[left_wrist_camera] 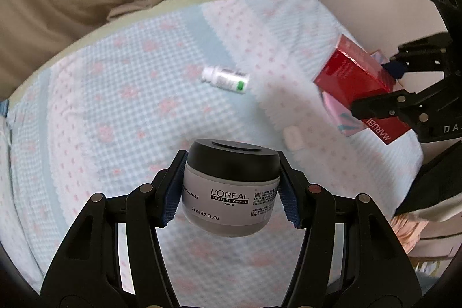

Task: Organize rigid objects
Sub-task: 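Carry the L'Oréal jar with the left gripper while the right gripper carries the red box to the box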

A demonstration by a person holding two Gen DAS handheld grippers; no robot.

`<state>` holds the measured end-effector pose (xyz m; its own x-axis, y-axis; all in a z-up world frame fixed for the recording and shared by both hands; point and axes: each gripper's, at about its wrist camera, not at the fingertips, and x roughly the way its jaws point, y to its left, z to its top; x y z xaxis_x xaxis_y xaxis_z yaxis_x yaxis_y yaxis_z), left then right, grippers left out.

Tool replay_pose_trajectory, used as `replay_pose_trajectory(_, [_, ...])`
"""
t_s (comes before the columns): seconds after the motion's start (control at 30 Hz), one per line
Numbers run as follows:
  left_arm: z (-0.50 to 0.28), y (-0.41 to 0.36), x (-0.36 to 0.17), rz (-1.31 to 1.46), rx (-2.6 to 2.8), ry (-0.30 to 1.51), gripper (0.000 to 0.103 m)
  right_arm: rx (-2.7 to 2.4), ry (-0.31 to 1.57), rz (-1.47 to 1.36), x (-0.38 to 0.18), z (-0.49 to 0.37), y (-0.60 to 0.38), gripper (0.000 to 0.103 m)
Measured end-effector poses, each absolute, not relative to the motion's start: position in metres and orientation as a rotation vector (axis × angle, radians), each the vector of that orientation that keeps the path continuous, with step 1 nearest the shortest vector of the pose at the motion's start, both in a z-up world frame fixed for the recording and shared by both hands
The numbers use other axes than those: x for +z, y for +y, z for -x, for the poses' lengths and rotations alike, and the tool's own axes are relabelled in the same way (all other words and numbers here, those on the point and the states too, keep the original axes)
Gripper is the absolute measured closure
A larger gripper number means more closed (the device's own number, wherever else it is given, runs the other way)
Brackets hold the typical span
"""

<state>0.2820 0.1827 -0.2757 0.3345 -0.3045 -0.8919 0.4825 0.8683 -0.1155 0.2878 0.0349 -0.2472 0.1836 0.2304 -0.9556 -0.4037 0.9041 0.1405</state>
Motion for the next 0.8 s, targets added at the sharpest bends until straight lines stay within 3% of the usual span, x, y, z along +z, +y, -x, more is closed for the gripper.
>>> replay_pose_trajectory(0.43, [-0.234, 0.051, -0.205, -0.121, -0.503, 1.059, 0.048, 0.404, 1.208, -0.020, -0.182, -0.236, -0.125, 0.065])
replay_pose_trajectory(0.8, [-0.220, -0.112, -0.234, -0.052, -0.542, 1.113, 0.048, 0.333, 1.205, -0.037, -0.190, -0.226, -0.289, 0.065])
